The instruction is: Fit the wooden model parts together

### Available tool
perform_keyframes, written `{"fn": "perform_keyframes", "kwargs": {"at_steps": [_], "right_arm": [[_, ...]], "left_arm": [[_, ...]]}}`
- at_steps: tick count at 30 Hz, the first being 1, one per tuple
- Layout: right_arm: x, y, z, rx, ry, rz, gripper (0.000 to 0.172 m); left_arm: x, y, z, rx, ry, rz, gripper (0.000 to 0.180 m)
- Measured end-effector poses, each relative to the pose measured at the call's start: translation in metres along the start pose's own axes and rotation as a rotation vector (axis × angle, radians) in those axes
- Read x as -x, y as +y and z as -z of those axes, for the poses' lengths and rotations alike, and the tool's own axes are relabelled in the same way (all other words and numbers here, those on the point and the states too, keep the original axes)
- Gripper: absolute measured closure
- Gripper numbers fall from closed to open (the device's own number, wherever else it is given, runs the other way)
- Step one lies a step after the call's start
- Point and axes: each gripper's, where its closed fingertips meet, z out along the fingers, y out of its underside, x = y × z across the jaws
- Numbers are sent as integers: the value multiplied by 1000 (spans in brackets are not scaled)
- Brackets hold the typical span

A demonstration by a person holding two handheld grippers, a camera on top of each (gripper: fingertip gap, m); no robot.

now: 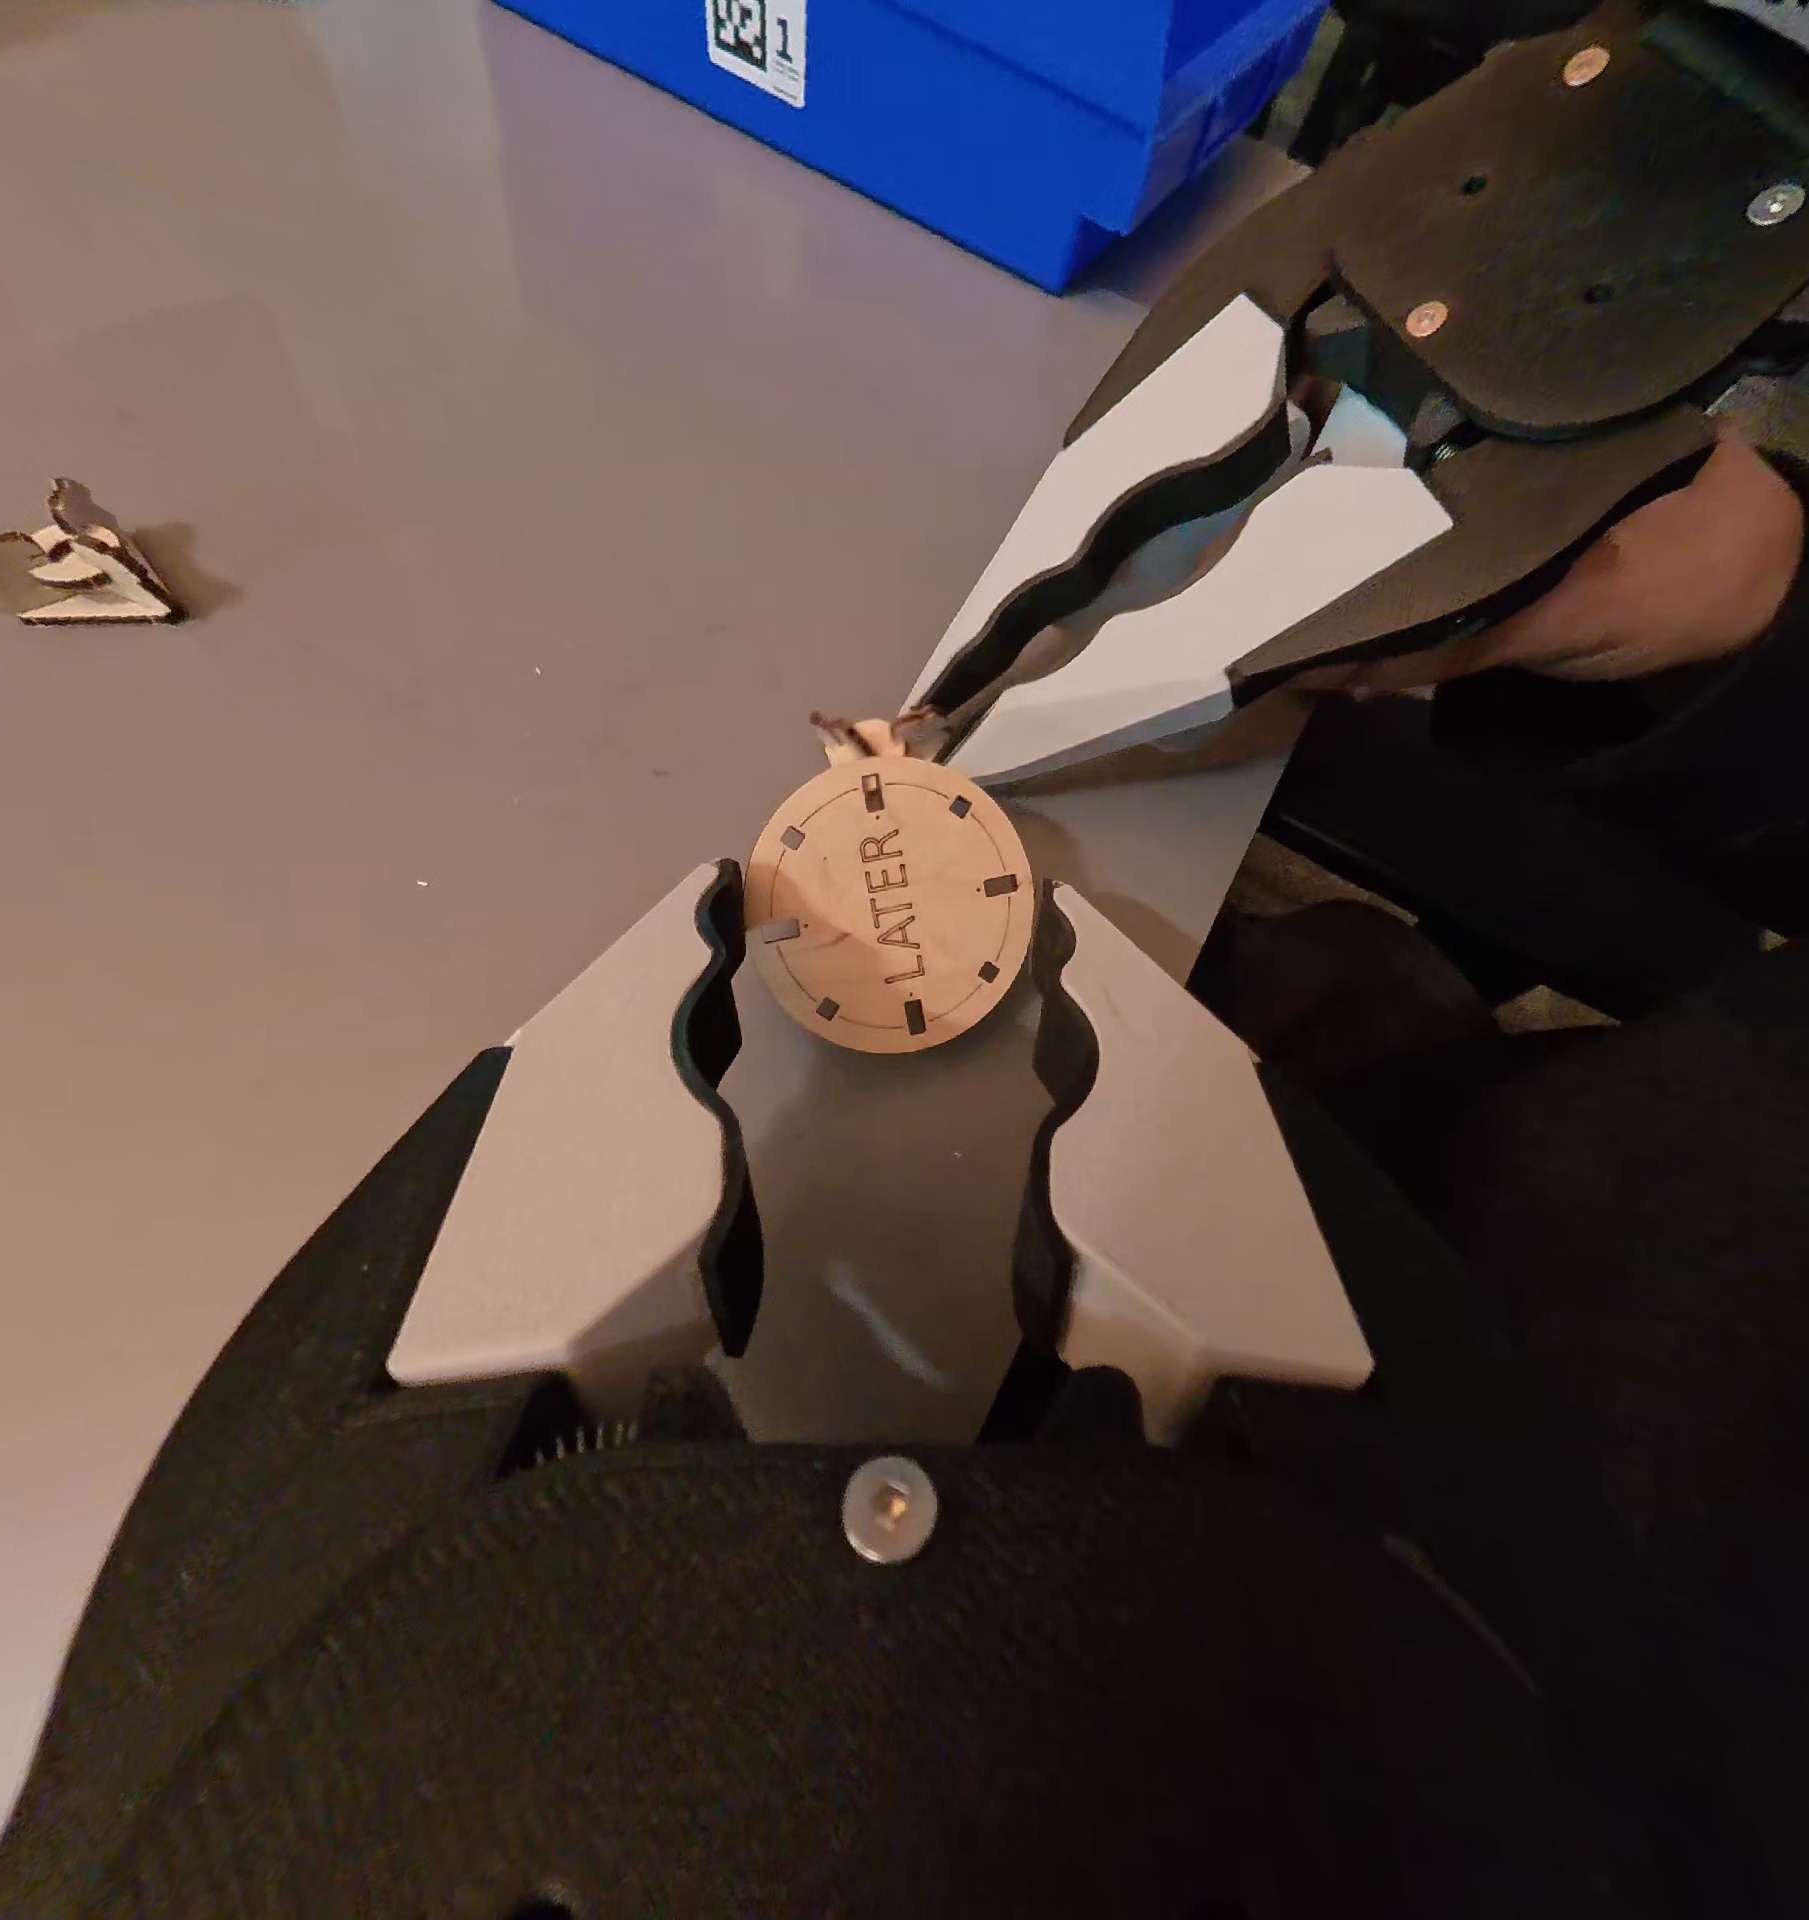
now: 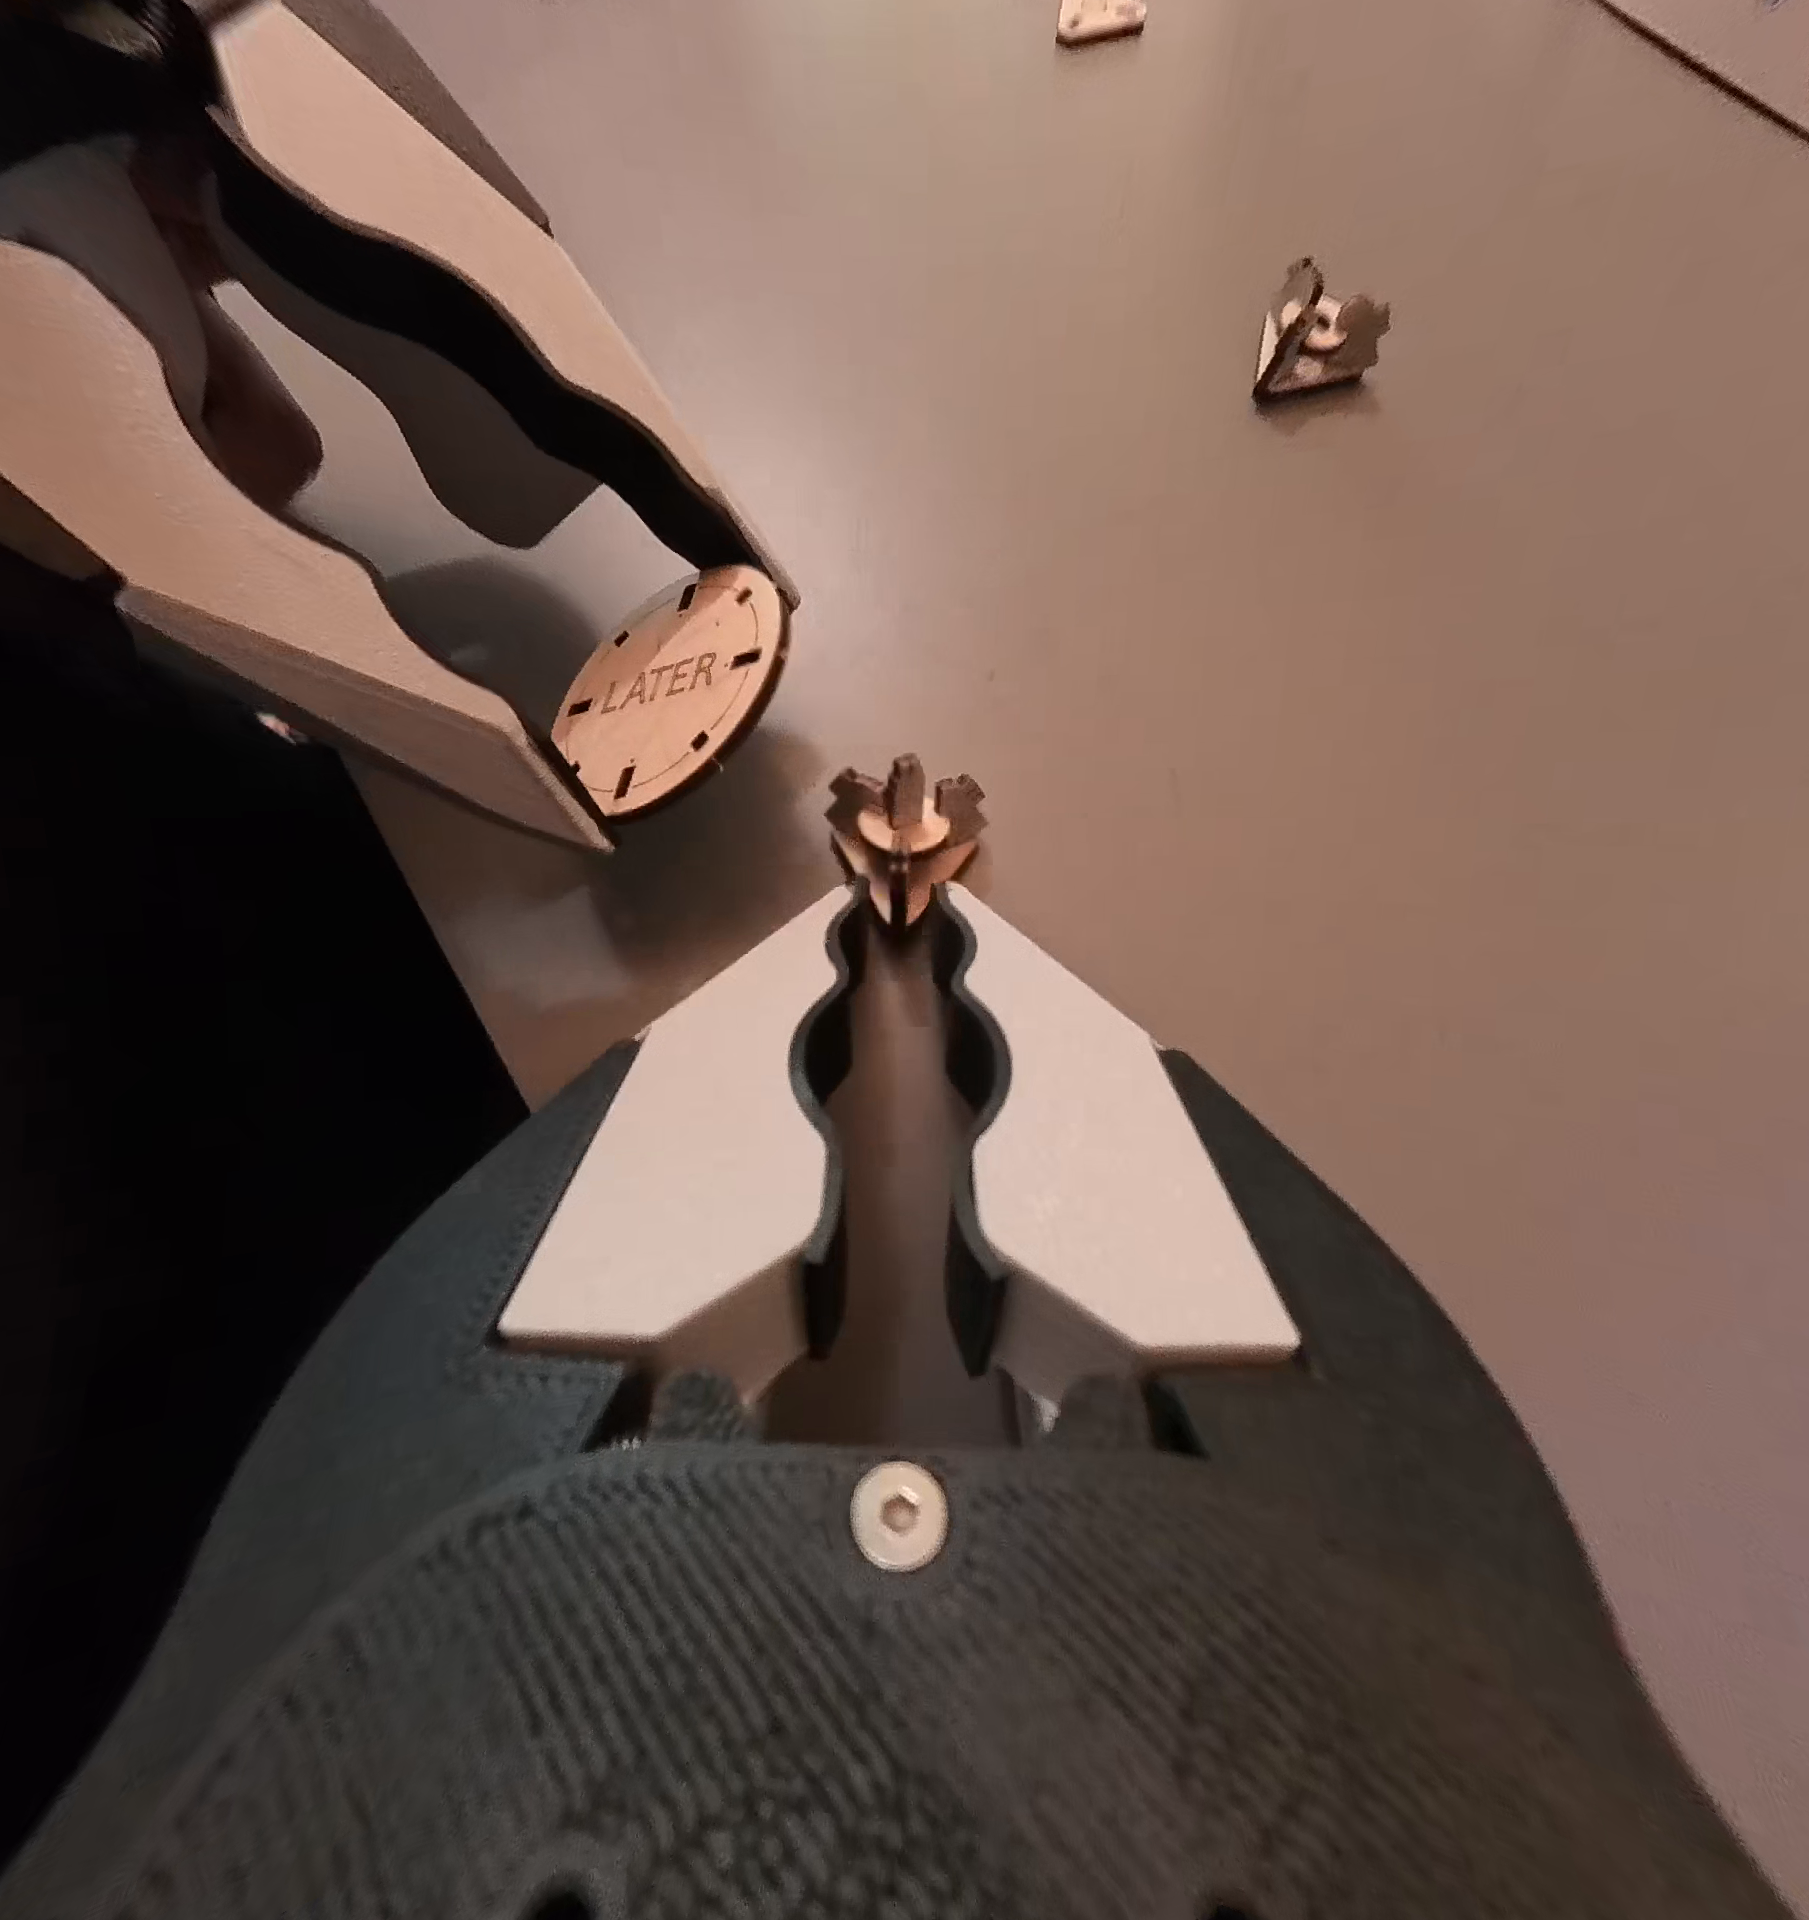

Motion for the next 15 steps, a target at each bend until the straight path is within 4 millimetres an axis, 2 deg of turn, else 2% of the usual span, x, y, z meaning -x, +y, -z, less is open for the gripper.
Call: {"fn": "perform_keyframes", "kwargs": {"at_steps": [4,15], "right_arm": [[4,-13,7,-85,-94,-91,164],[4,-10,6,-67,-116,-123,164]], "left_arm": [[5,-3,5,-25,31,55,125],[11,0,11,-32,82,153,125]]}}
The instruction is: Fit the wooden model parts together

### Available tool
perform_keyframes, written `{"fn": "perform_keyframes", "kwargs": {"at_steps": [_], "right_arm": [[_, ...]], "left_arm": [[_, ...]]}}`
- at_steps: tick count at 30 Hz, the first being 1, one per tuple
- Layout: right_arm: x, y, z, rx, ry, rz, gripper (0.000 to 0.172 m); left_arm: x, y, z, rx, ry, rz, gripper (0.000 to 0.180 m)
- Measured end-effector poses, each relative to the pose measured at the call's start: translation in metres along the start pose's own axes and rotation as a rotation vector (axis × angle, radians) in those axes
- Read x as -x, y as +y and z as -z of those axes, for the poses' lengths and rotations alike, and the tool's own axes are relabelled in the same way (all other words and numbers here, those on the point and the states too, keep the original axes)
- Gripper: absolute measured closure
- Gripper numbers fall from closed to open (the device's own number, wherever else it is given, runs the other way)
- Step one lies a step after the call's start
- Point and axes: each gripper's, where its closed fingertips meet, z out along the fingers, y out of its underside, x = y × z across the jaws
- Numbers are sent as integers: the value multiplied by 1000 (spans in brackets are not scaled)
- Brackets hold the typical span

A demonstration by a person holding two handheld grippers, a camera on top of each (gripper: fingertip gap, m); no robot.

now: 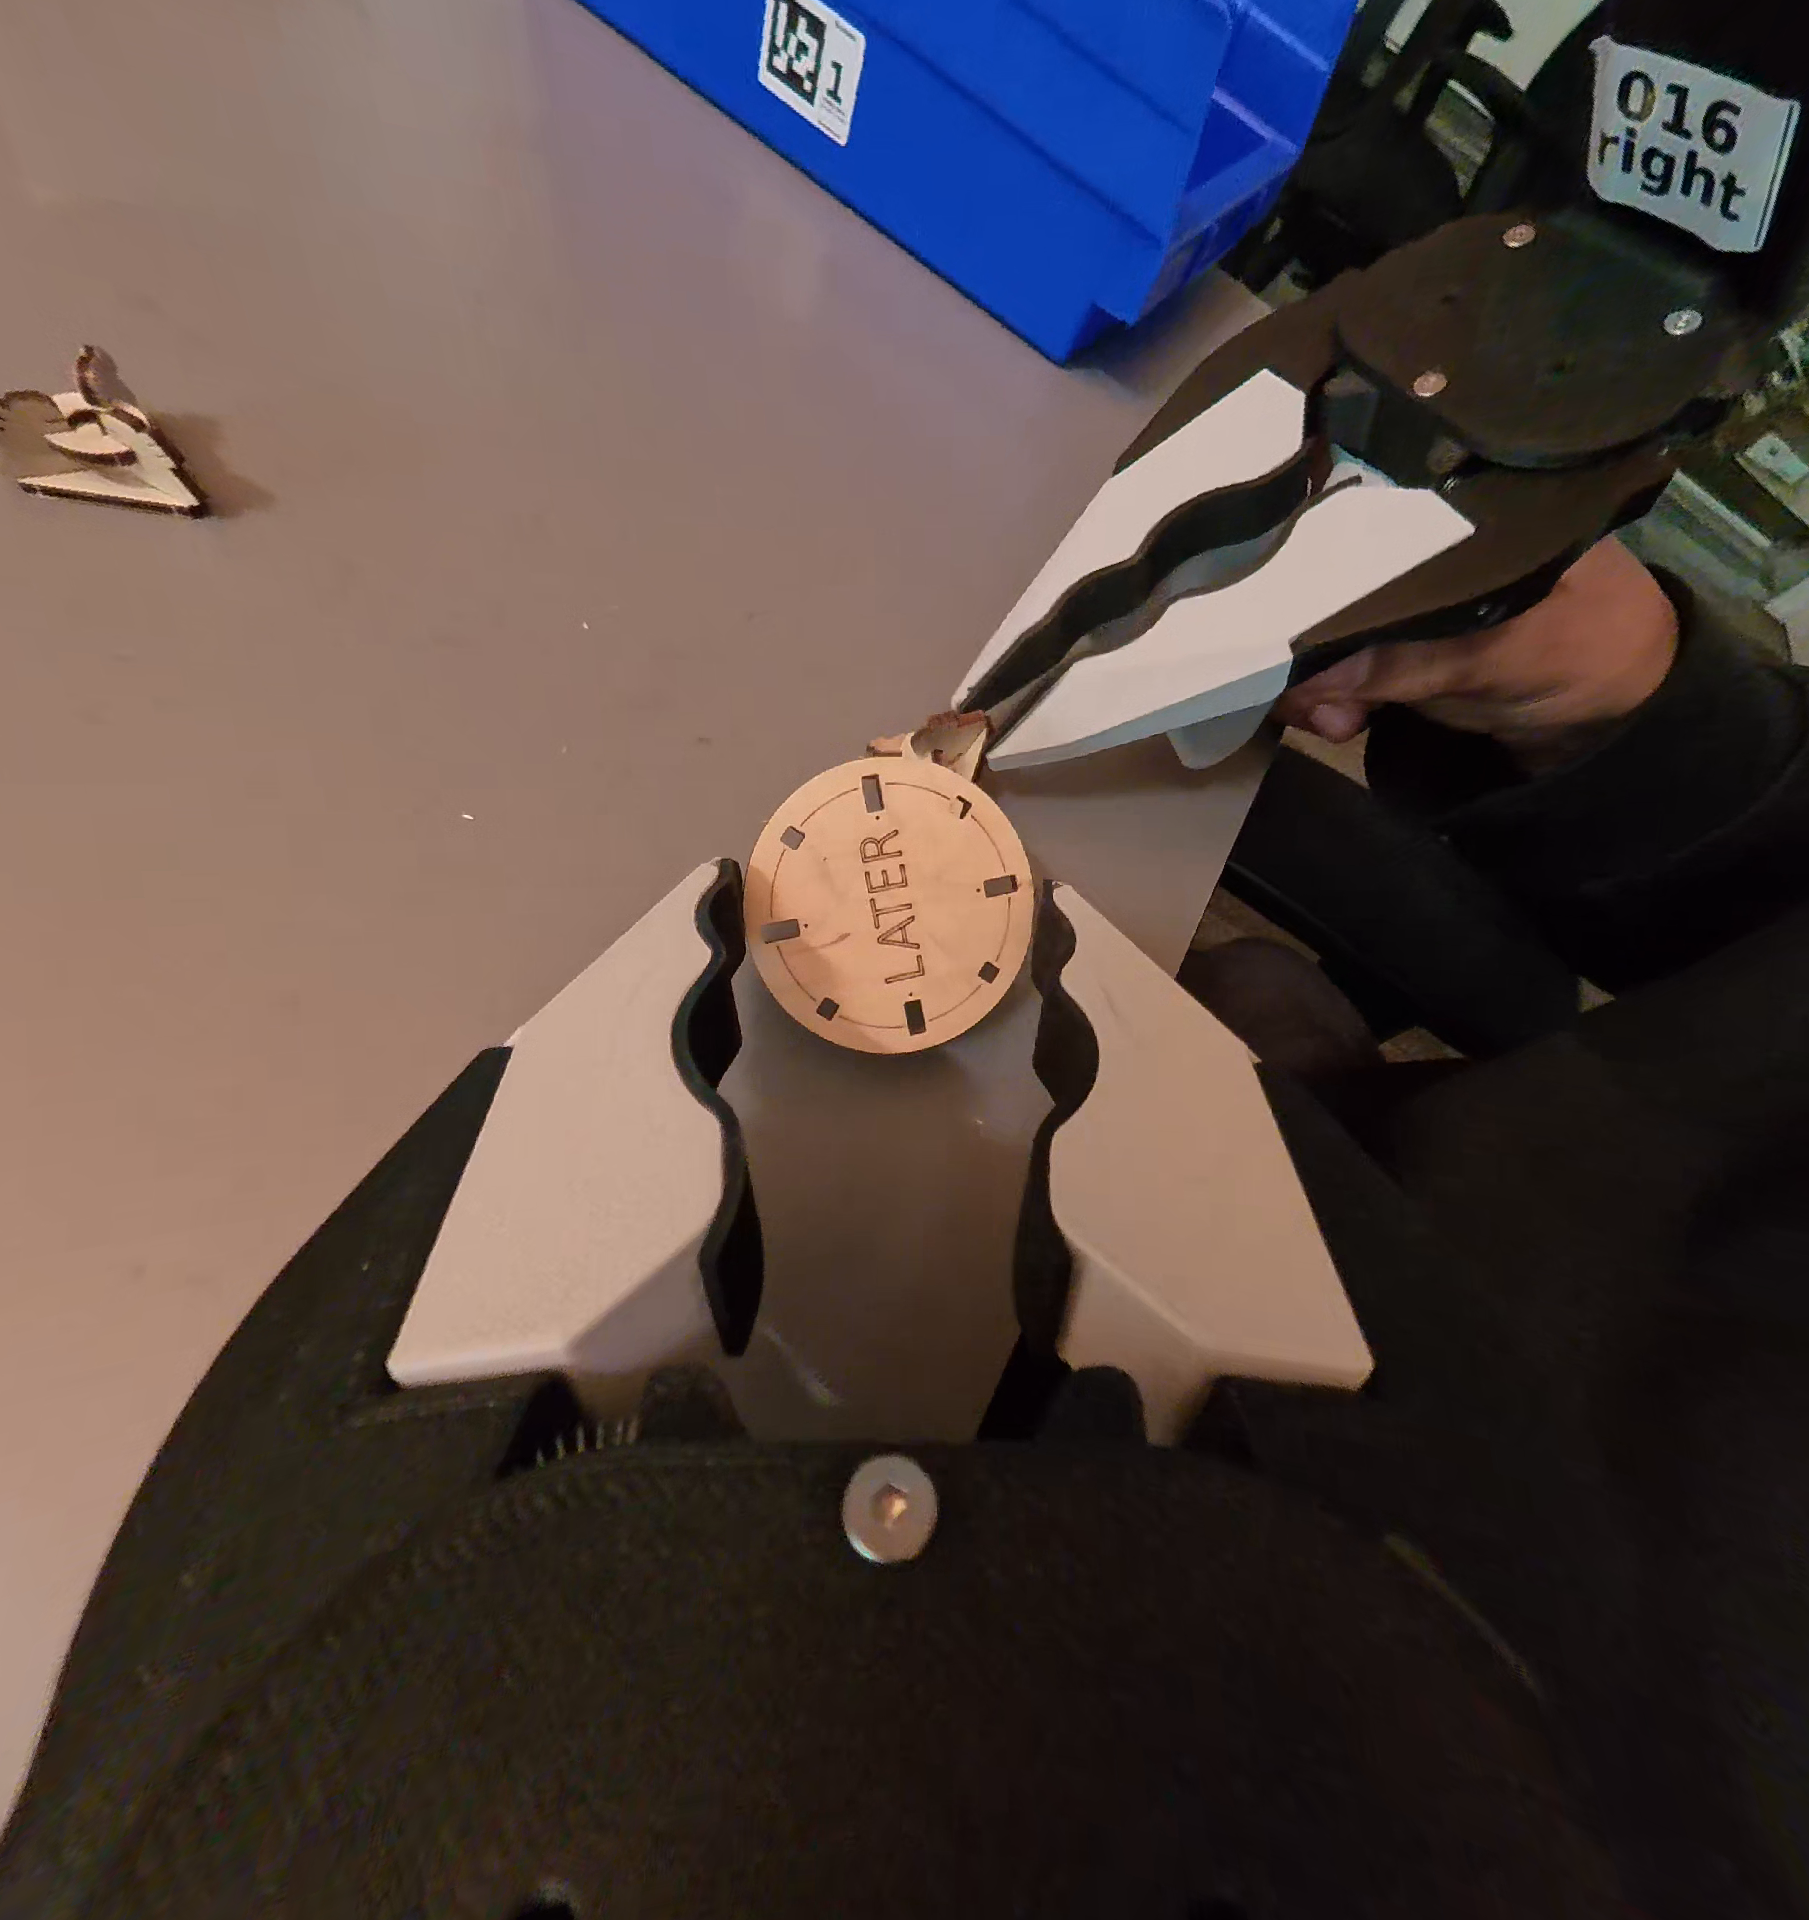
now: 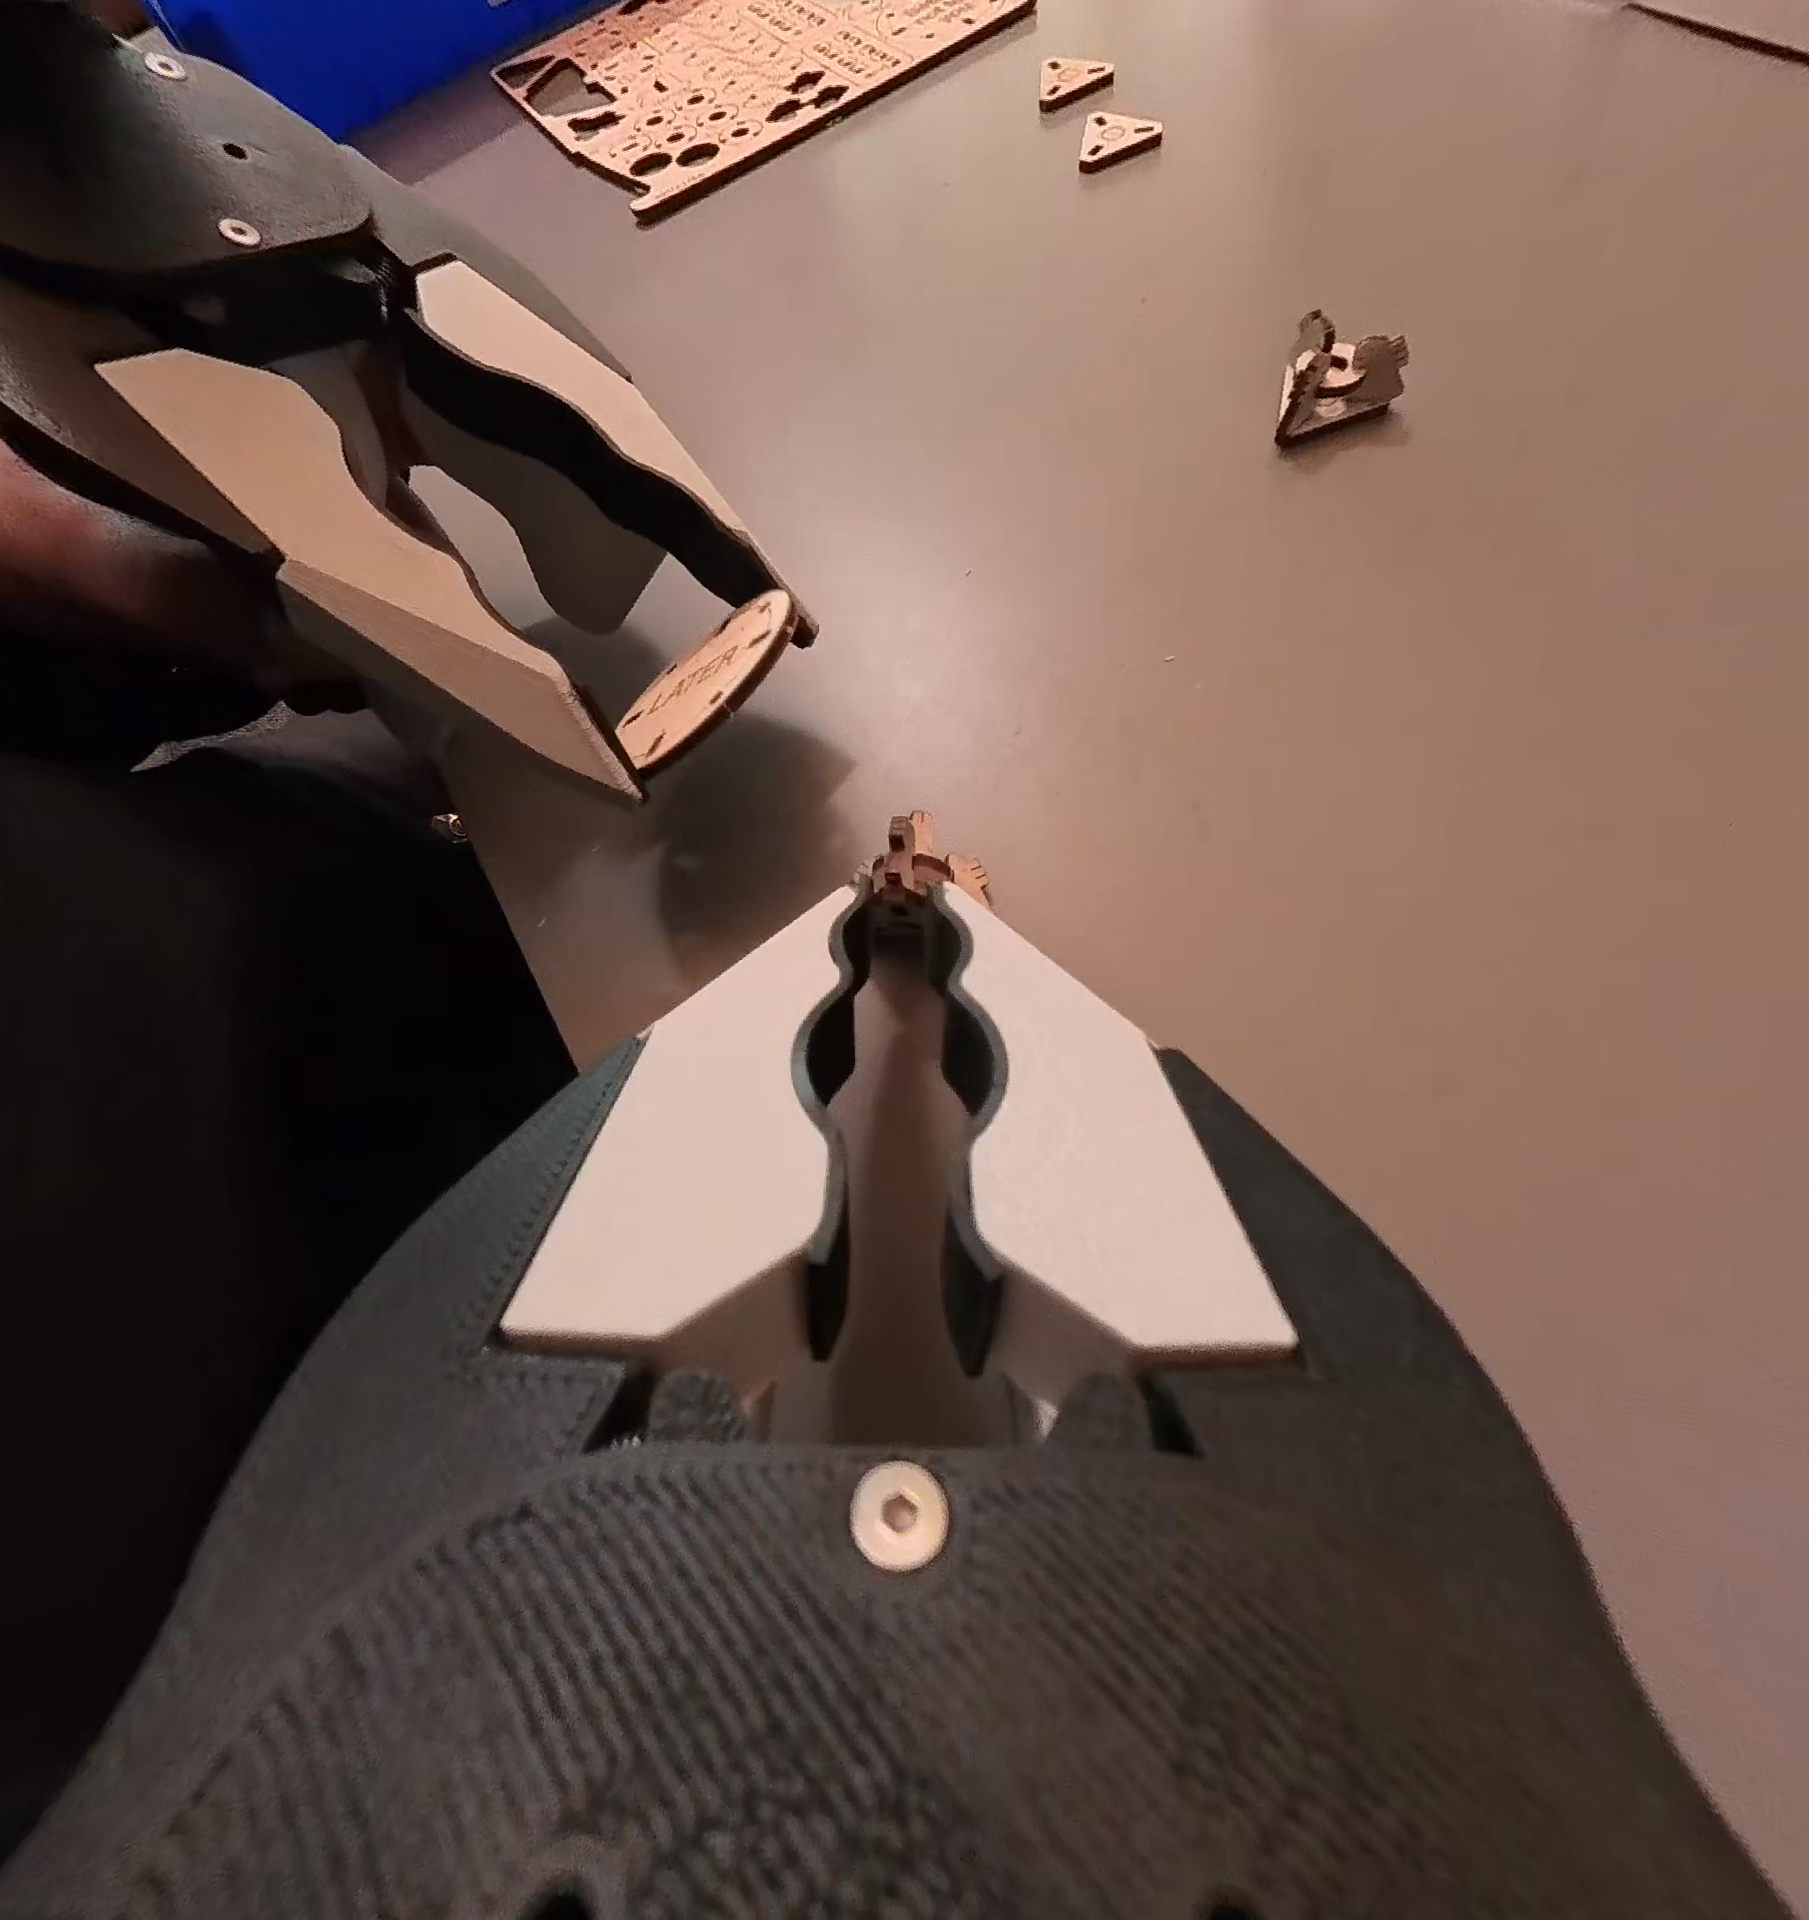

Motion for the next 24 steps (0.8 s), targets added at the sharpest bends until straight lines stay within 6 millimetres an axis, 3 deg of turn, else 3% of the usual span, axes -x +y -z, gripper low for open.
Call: {"fn": "perform_keyframes", "kwargs": {"at_steps": [4,10,14,17,24], "right_arm": [[-6,16,-6,106,61,67,149],[-9,15,-6,120,92,204,138],[-11,8,1,107,60,519,126],[-14,1,4,71,-14,760,130],[-5,4,-10,160,-345,863,121]], "left_arm": [[-2,4,-2,17,-1,-10,125],[-4,7,-4,30,1,-23,125],[-7,6,-3,29,26,-19,125],[-12,6,-3,25,71,-19,125],[-19,7,-1,28,129,-12,125]]}}
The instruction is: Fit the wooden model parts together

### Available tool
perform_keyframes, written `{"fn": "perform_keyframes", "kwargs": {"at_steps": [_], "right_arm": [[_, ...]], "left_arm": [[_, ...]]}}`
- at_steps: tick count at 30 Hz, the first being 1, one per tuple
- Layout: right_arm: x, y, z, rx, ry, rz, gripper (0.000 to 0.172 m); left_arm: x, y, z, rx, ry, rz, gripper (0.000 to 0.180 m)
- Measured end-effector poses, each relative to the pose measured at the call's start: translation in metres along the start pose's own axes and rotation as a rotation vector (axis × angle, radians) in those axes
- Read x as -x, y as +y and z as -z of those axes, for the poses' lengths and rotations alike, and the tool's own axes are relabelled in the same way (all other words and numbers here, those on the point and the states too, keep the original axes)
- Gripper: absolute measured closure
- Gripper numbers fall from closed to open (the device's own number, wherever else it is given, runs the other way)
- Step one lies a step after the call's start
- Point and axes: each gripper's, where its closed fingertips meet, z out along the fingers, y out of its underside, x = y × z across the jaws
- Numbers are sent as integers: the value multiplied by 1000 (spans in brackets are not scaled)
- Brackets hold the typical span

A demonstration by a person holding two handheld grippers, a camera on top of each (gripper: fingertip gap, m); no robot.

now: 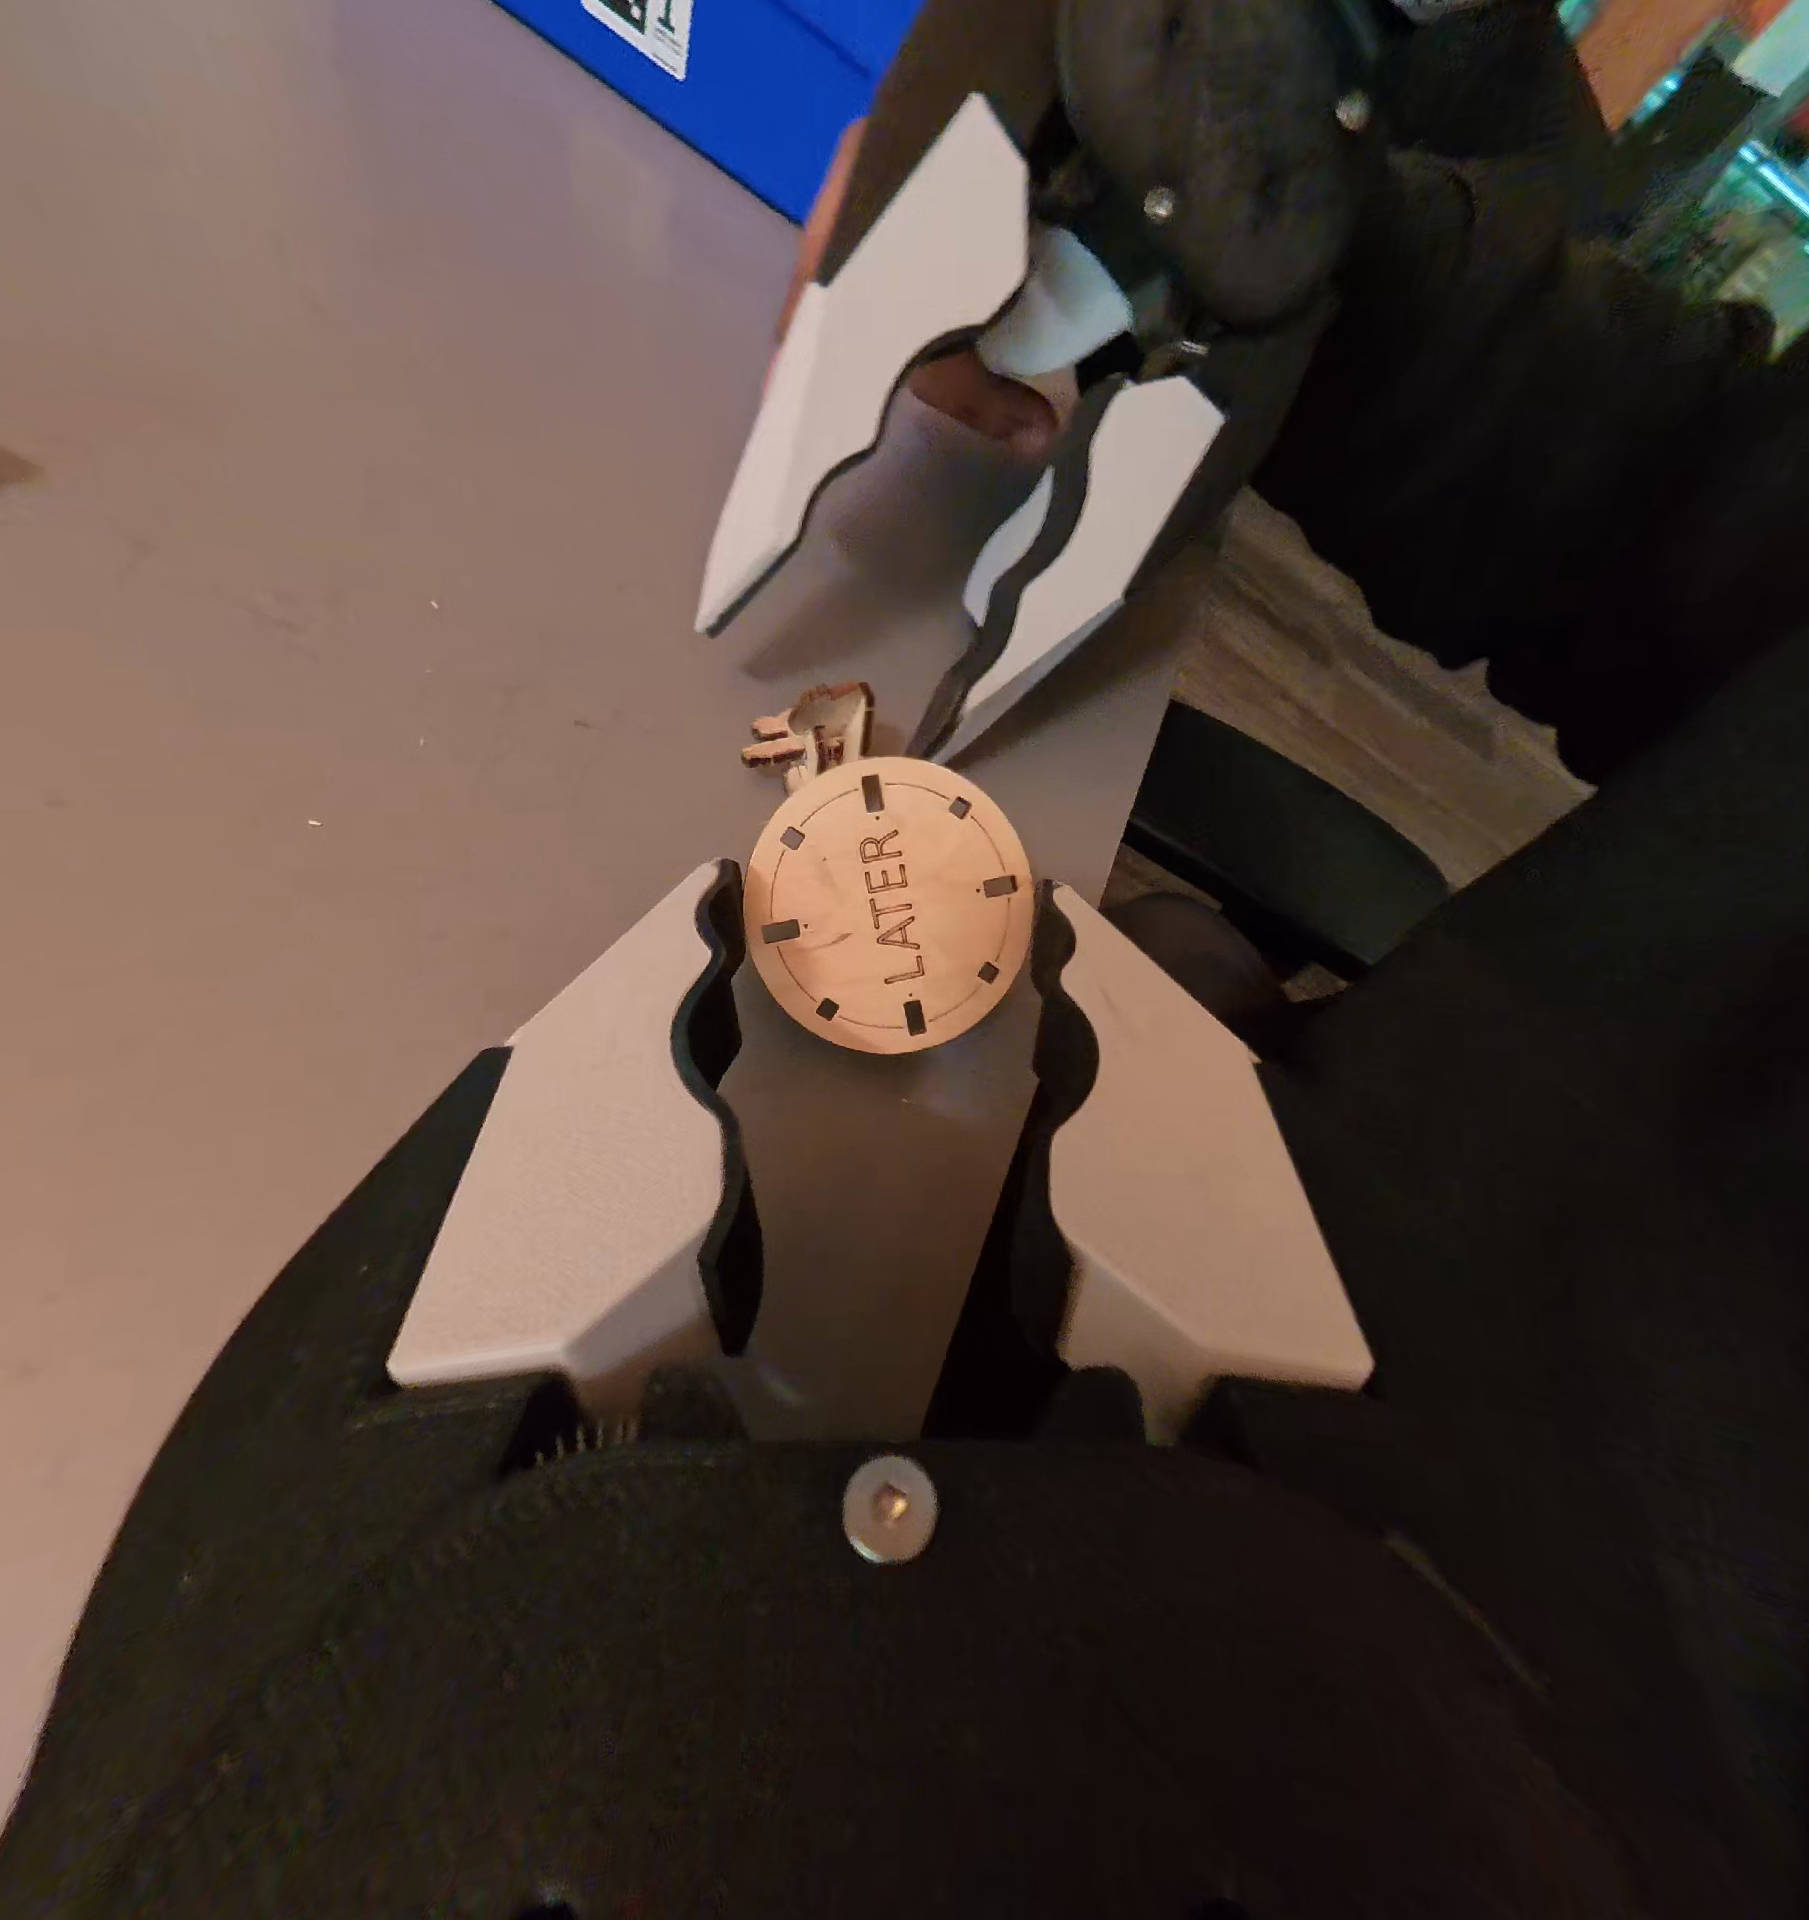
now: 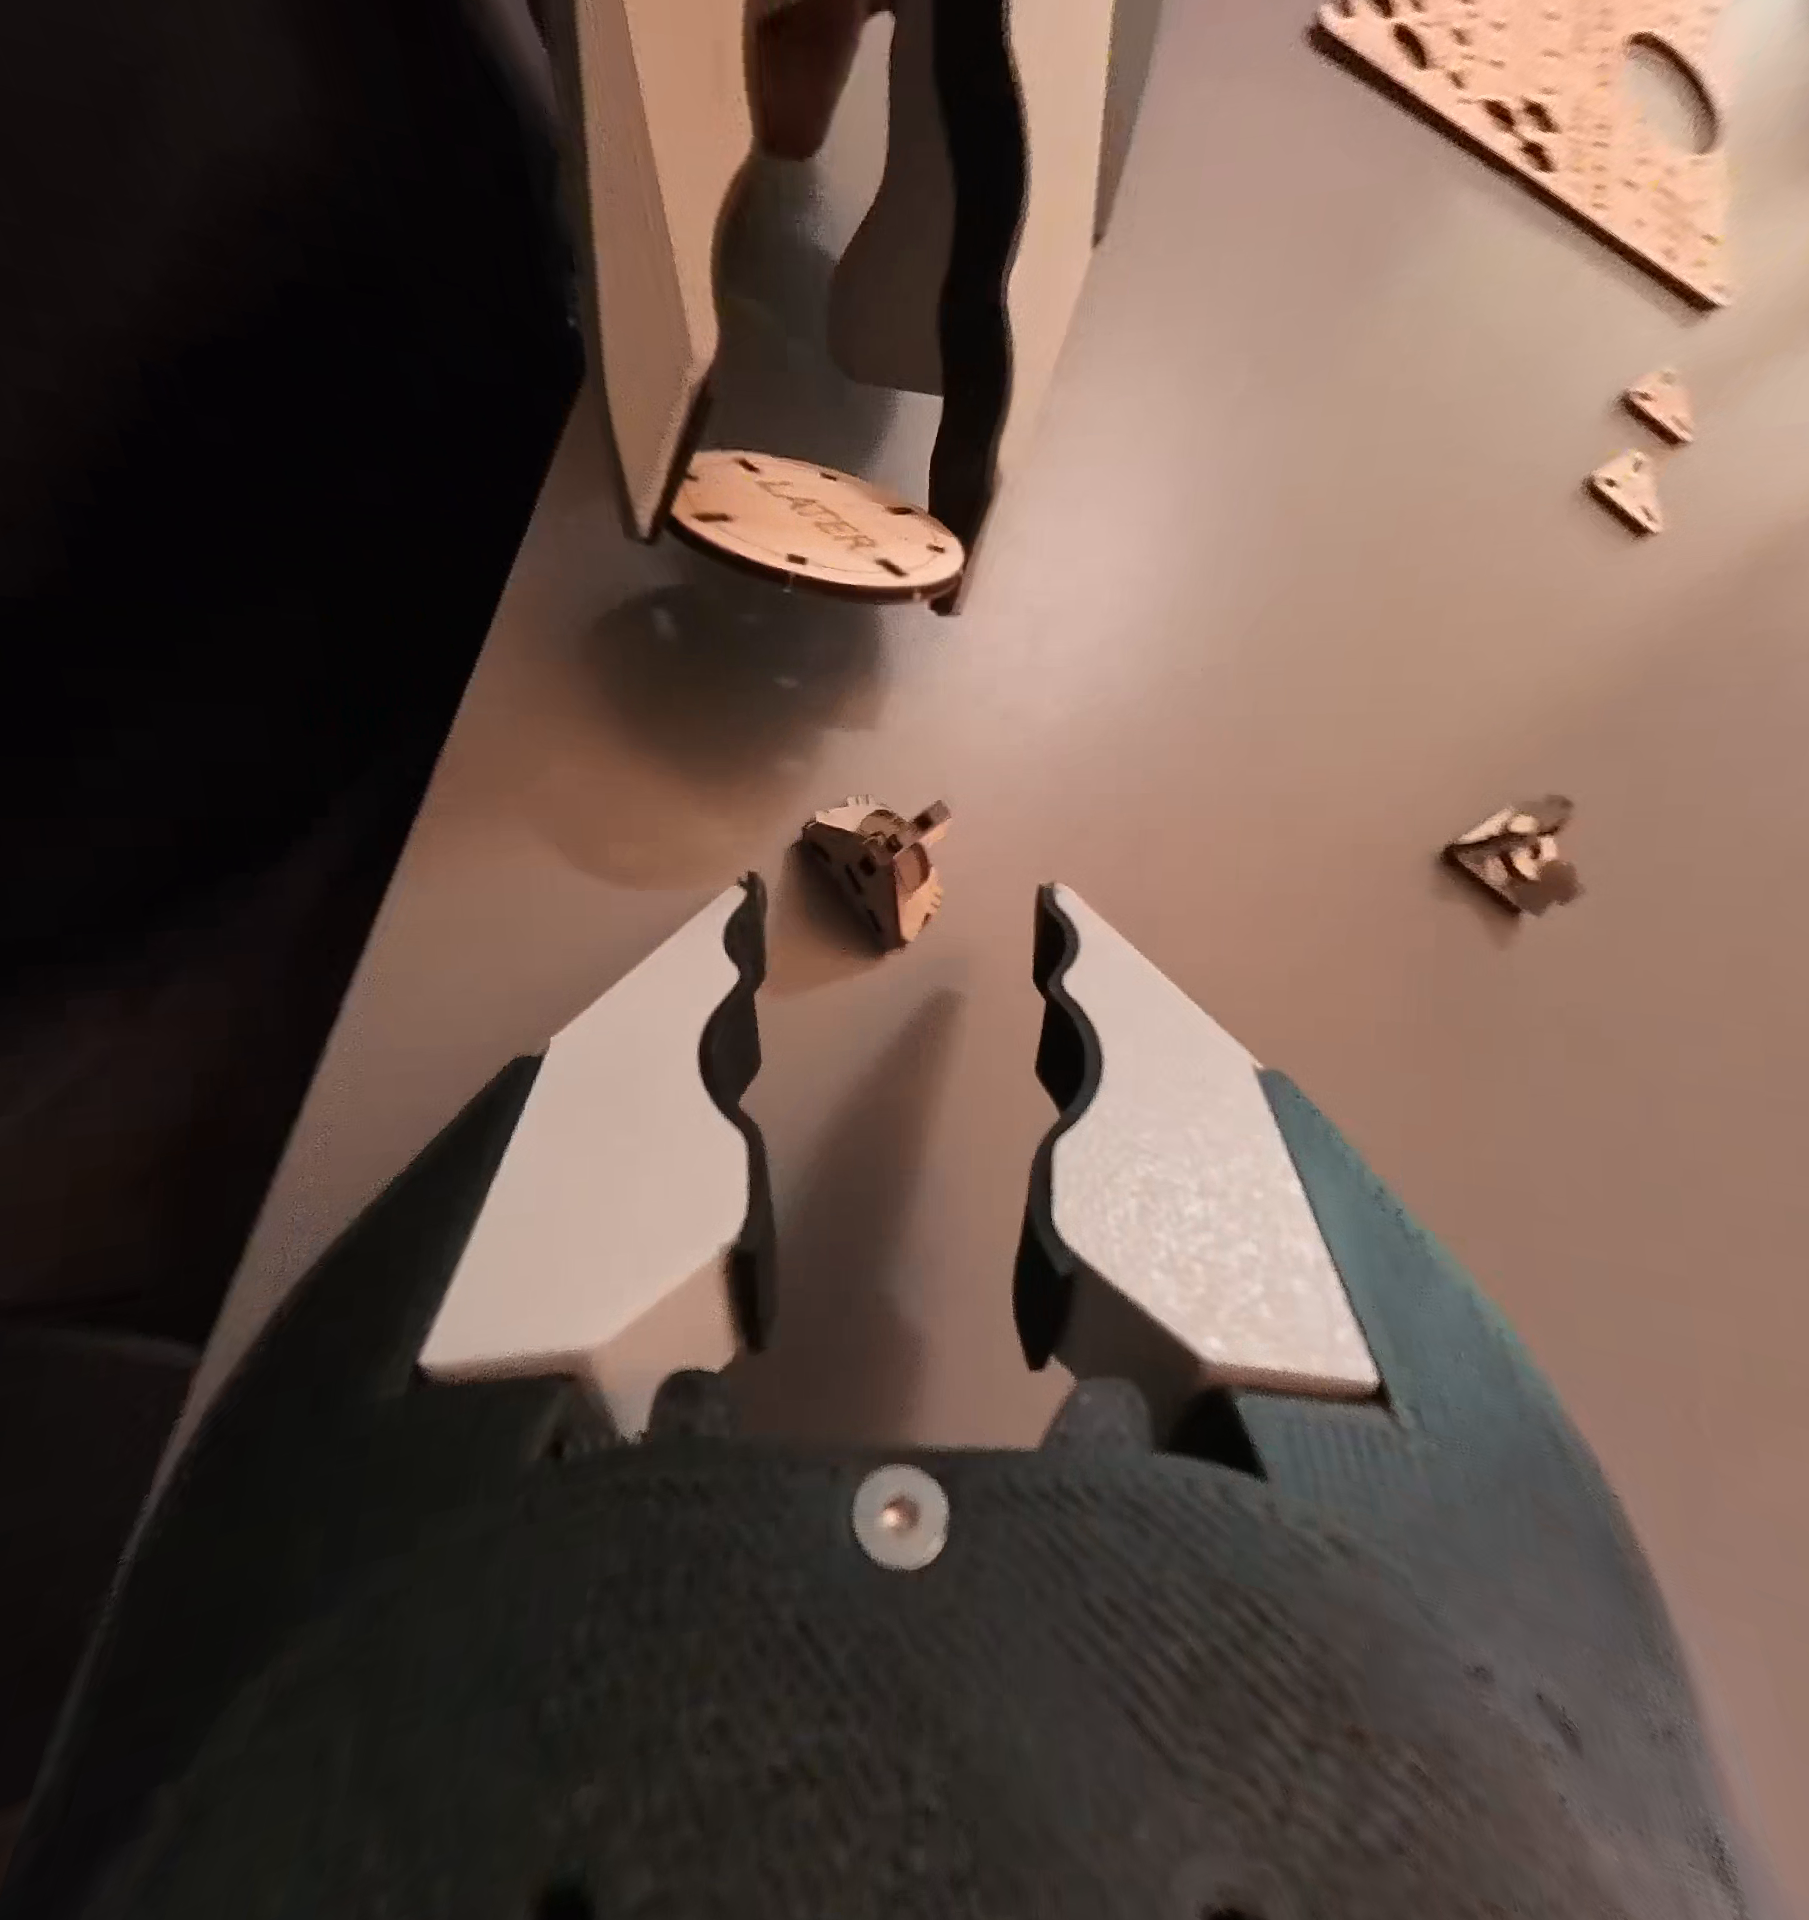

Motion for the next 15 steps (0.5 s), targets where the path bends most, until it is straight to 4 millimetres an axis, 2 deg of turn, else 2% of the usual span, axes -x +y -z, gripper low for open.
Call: {"fn": "perform_keyframes", "kwargs": {"at_steps": [3,5,8,13,15], "right_arm": [[0,-1,-7,2,-94,15,123],[3,-2,-10,13,-140,2,134],[0,0,-11,22,-118,-33,150],[10,-6,-13,9,-80,-156,142],[16,-12,-18,43,-79,-241,145]], "left_arm": [[-1,1,0,8,24,15,125],[-1,0,1,2,36,29,125],[-1,-2,3,-14,51,48,125],[0,-6,8,-41,98,111,125],[1,-7,9,-43,105,130,125]]}}
